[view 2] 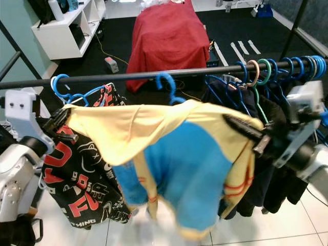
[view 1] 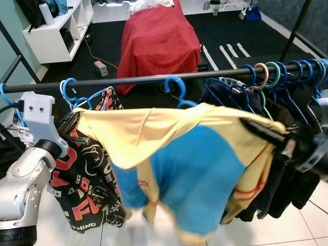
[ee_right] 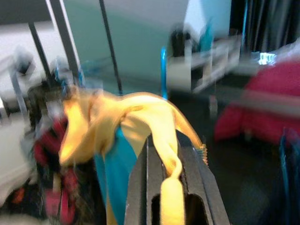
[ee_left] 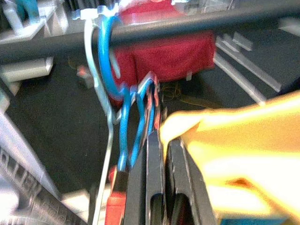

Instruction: Hang hanger

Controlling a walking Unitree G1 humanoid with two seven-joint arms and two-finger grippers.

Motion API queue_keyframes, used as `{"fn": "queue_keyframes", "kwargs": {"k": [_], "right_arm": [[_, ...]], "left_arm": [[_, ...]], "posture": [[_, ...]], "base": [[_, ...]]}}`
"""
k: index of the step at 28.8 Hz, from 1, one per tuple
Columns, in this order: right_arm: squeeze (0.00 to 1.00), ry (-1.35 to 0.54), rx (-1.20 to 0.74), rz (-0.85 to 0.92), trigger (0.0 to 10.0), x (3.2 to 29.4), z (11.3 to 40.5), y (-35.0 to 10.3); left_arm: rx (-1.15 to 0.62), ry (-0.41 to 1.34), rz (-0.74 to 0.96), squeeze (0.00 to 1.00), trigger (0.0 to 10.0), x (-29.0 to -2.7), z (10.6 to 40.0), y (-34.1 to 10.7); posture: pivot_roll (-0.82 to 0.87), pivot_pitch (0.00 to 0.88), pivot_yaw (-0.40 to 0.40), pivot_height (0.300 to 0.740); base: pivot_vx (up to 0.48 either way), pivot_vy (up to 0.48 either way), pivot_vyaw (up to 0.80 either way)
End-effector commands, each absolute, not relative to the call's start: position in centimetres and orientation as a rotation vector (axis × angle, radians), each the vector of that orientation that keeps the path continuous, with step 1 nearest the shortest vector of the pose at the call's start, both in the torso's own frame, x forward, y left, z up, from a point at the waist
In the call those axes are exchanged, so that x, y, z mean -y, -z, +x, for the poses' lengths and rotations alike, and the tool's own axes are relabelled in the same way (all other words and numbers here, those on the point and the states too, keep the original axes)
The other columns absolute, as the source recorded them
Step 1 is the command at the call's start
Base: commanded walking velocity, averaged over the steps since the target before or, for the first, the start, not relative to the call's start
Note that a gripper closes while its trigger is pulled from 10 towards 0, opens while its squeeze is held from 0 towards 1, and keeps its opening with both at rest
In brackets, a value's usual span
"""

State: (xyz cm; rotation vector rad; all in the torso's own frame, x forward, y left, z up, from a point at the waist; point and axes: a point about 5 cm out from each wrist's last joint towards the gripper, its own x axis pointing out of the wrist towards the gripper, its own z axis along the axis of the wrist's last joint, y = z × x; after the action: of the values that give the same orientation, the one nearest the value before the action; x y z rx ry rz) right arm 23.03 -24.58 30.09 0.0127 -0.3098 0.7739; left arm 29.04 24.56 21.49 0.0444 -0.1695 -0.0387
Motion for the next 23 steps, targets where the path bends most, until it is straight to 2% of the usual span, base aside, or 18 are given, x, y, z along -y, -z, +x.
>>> {"fn": "queue_keyframes", "kwargs": {"k": [1,7,12,23], "right_arm": [[0.0,-0.712,0.525,0.043,10.0,26.0,21.9,-33.0],[0.0,-0.641,0.697,0.103,10.0,26.9,21.7,-35.5],[0.0,-0.64,0.768,0.115,10.0,26.8,21.5,-36.8],[0.0,-0.581,0.898,0.211,10.0,28.4,21.0,-38.7]], "left_arm": [[0.103,-0.053,0.101,0.0,0.0,-26.5,28.6,-20.3],[0.029,-0.023,0.116,0.0,0.0,-25.8,28.3,-18.8],[-0.006,0.023,0.107,0.0,0.0,-24.9,28.1,-17.9],[-0.045,0.167,0.061,0.0,0.0,-22.7,27.5,-16.9]], "posture": [[-0.06,0.142,0.095,0.74],[-0.05,0.138,0.097,0.74],[-0.05,0.135,0.097,0.74],[-0.05,0.141,0.094,0.74]], "base": [[0.0,0.0,0.0],[0.0,0.0,0.0],[0.0,0.0,0.0],[0.0,0.0,0.0]]}}
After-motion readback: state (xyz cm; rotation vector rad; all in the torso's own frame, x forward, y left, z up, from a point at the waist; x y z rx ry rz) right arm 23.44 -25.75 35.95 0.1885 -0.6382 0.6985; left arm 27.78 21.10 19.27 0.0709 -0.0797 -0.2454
